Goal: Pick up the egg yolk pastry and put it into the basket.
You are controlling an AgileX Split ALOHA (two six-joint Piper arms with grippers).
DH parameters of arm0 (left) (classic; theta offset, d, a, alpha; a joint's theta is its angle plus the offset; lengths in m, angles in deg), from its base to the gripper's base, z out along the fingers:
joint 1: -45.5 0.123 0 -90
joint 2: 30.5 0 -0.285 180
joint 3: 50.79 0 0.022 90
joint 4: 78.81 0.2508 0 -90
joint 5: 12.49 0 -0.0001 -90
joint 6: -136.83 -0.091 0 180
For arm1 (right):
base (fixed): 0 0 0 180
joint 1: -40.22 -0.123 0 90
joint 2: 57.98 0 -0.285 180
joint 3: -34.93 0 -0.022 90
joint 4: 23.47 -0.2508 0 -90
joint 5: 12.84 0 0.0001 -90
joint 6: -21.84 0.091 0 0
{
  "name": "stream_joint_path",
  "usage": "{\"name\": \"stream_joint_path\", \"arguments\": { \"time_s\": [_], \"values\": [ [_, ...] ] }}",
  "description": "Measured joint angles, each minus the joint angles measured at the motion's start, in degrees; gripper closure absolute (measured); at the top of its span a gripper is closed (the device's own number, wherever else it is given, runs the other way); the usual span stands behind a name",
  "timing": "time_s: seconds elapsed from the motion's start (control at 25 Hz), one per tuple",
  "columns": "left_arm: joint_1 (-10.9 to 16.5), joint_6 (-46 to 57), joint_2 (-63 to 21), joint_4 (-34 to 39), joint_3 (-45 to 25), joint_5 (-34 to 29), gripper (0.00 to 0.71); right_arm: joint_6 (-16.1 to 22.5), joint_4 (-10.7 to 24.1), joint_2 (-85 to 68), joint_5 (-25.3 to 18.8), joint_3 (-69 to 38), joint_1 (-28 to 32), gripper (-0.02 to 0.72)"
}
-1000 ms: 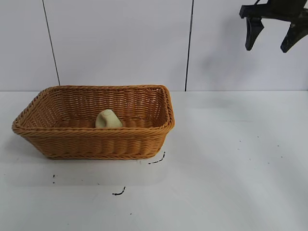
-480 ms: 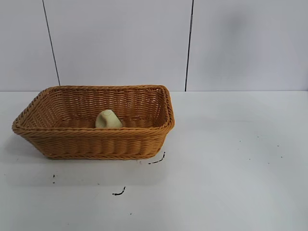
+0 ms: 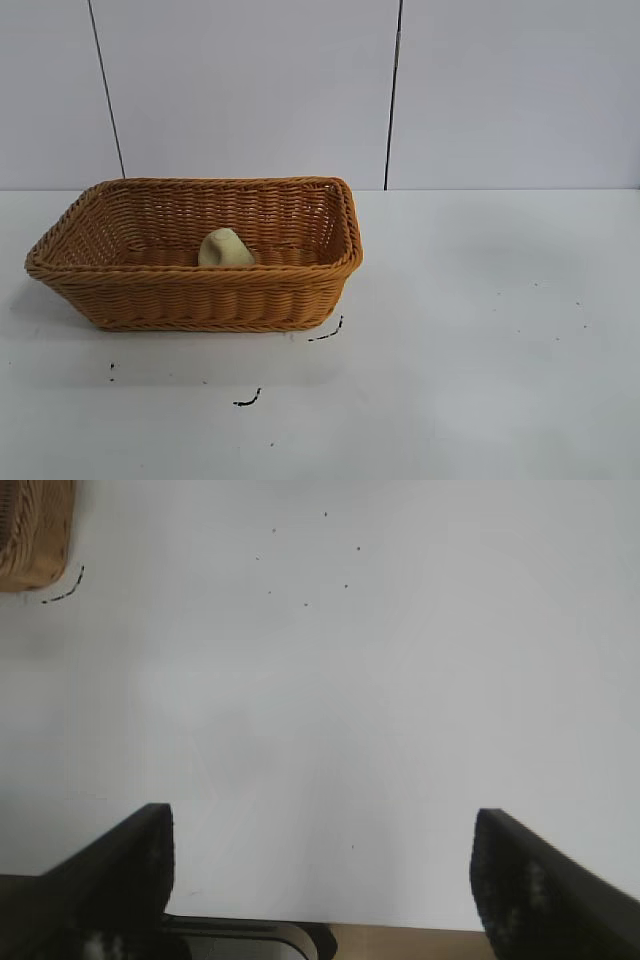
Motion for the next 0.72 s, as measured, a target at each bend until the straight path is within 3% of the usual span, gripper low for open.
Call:
{"name": "stream_joint_path", "arguments": {
  "time_s": [0.16, 0.72],
  "values": [
    [0.0, 0.0, 0.0, 0.0, 0.0, 0.0, 0.014, -0.3, 0.0, -9.1, 0.8, -6.1, 0.0, 0.121],
    [0.0, 0.0, 0.0, 0.0, 0.0, 0.0, 0.014, 0.0, 0.0, -20.8, 1.2, -6.7, 0.0, 0.121]
  ]
}}
